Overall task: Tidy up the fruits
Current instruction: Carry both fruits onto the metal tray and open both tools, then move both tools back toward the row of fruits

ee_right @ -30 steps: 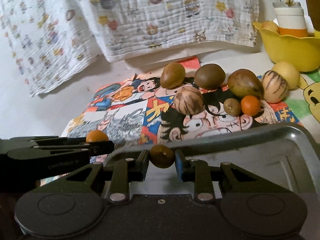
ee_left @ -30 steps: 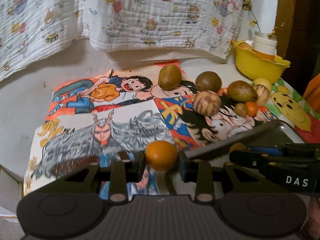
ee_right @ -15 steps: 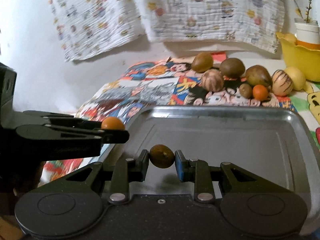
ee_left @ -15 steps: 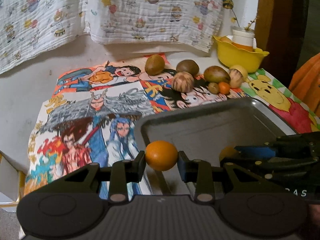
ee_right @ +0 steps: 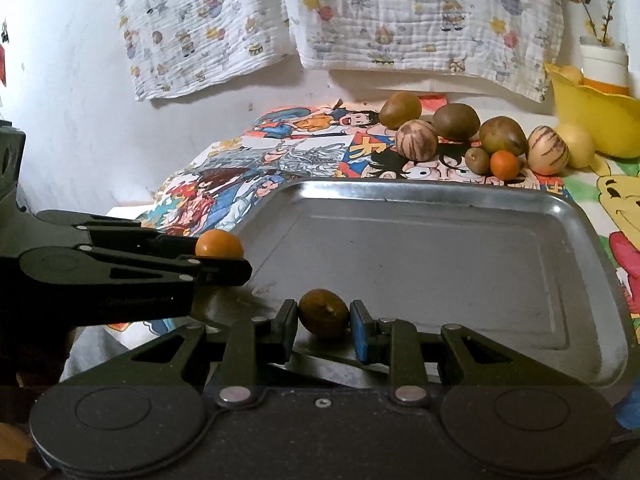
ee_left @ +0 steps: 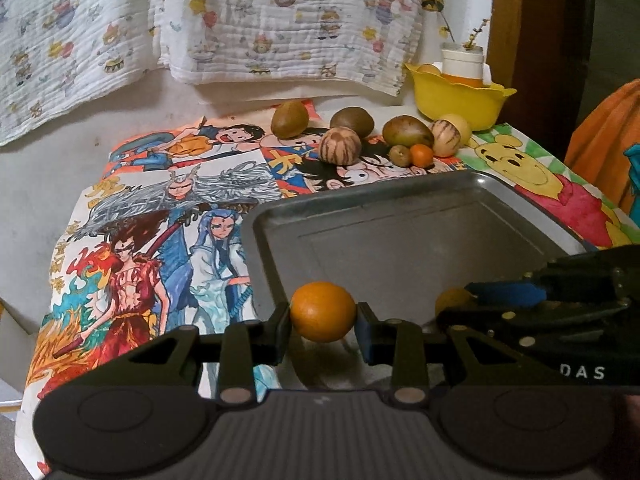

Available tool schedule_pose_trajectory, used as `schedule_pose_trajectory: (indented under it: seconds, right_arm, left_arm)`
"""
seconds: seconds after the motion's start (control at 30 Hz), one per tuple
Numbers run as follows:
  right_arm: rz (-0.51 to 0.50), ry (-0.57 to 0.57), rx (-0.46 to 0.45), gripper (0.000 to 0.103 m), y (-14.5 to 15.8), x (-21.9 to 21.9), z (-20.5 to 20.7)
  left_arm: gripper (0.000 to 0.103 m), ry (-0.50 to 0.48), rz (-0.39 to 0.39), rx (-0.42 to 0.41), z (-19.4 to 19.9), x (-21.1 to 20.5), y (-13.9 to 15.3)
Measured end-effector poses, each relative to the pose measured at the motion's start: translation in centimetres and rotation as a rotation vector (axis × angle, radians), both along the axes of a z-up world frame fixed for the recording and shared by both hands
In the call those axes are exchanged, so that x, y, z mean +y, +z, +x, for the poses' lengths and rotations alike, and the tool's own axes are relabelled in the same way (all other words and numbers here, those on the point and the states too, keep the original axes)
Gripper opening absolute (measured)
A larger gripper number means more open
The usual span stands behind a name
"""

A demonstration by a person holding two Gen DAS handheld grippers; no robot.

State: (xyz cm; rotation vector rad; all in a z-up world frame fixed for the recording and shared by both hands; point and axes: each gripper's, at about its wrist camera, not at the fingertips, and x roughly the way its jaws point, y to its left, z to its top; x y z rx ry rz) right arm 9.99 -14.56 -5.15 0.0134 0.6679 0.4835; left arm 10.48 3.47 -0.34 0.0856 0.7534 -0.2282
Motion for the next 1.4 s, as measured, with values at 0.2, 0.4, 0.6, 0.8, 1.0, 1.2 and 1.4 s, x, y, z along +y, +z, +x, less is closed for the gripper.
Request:
schedule_pose_trajectory:
  seconds: [0.2, 0.4, 0.6, 0.8, 1.0, 1.2, 1.4]
  right_arm:
    - [-0.015, 0.009, -0.014, 0.032, -0.1, -0.1, -0.6]
    - [-0.001, -0.007, -0.019, 0.034, -0.1, -0.4, -1.1]
    - [0.0, -0.012, -0.039, 0.051, 0.2, -1.1, -1.8]
    - [-0.005, 0.007, -0.05, 0.074, 0.5, -1.7, -2.8]
    - [-0.036, -0.005, -0.074, 0.094, 1.0, -2.3, -3.4]
    - [-0.071, -0.054, -0.109, 0.102, 1.7, -3.7, -3.2]
    - [-0.08, -0.128, -0.12, 0.102, 2.2, -5.2, -1.4]
  left_arm:
    - [0.039, -0.026, 0.043, 0.004, -0.9, -0.7, -0.3]
    - [0.057, -0.022, 0.076, -0.007, -1.4, -0.9, -0.2]
    - [0.072, 0.016, 0.063, -0.014, -2.0, 0.0, 0.3]
    - [0.093, 0.016, 0.056, -0.035, -3.6, 0.5, 1.0]
    - [0.1, 0.003, 0.12, -0.039, -4.4, 0.3, 1.0]
    - [0.102, 0.009, 0.145, -0.029, -4.3, 1.3, 1.4]
    - [0.102, 0.058, 0.155, -0.011, -2.6, 2.9, 1.9]
